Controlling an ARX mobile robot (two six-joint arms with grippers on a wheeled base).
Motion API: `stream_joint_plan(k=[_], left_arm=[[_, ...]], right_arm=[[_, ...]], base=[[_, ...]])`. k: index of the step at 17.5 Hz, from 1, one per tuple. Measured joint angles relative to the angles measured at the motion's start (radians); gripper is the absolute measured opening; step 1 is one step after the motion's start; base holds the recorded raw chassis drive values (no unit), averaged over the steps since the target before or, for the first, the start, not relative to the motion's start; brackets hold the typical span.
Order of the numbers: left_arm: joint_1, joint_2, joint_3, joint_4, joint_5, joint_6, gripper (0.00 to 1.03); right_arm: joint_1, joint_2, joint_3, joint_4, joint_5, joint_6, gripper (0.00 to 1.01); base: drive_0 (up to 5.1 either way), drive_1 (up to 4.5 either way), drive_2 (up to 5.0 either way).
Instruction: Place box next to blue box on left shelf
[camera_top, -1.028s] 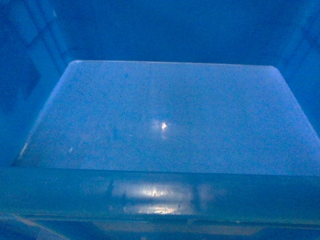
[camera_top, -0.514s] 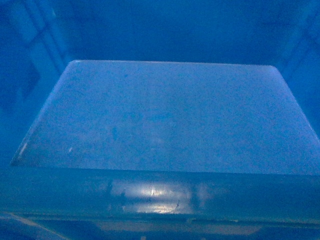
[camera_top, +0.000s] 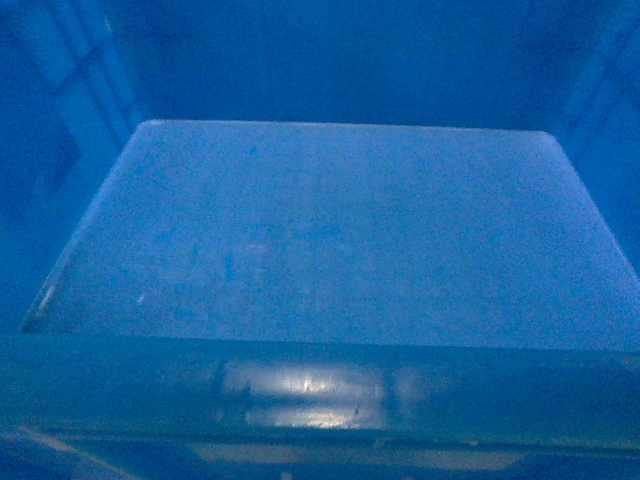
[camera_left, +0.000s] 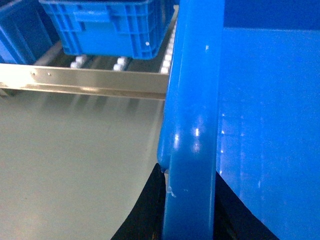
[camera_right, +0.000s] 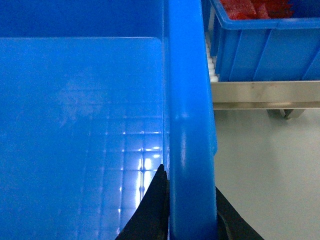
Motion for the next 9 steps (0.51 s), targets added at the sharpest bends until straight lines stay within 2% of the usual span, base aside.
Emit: stream_joint_plan(k=[9], left_arm=[[0.0,0.001,-0.002,-0.005,0.002,-0.001,0.14]], right_arm=[[0.0,0.0,-0.002,-0.008,-0.001,0.0,0.09]], base=[[0.0,0.0,0.0]])
